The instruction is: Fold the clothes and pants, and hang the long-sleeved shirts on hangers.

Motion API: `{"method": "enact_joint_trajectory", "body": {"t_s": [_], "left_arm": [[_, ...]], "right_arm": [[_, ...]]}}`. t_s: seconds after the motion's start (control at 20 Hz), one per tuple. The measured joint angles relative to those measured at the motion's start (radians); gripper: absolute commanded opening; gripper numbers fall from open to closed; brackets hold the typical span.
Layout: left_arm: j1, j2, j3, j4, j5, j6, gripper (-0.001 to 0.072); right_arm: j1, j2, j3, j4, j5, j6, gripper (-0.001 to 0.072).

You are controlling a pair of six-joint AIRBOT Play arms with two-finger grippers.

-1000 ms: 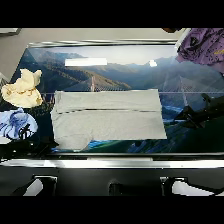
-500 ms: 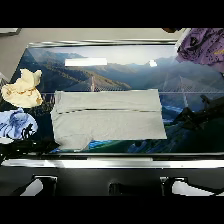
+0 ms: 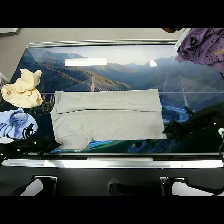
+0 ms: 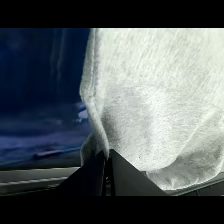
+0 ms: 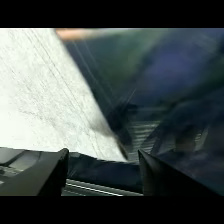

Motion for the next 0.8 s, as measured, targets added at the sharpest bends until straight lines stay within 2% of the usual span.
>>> {"method": "enact_joint_trajectory", "body": {"t_s": [0.05,0.15,0.2,0.35,0.45,0.6,0.8], "left_arm": [[0.0,0.0,0.0,-0.001,-0.001,0.0,0.0019],[0.0,0.0,0.0,-0.002,-0.006,0.0,0.0019],[0.0,0.0,0.002,-0.002,-0.008,0.0,0.0018],[0.002,0.006,0.035,-0.002,-0.039,-0.016,0.0017],[0.002,0.031,0.074,0.016,-0.079,-0.064,0.0017],[0.002,0.132,0.121,0.097,-0.165,-0.183,0.0016],[0.002,0.361,0.144,0.234,-0.318,-0.355,0.0015]], "right_arm": [[0.019,0.001,-0.013,0.005,0.003,0.0,0.0374],[0.052,0.0,-0.032,0.004,0.026,0.005,0.0064],[0.063,0.0,-0.038,0.003,0.043,0.009,0.0036],[0.08,0.017,-0.047,0.007,0.057,0.041,0.0035],[0.085,0.055,-0.049,0.0,0.04,0.085,0.0035],[0.089,0.146,-0.05,-0.044,-0.034,0.157,0.0035],[0.089,0.301,-0.05,-0.148,-0.183,0.249,0.0035]]}}
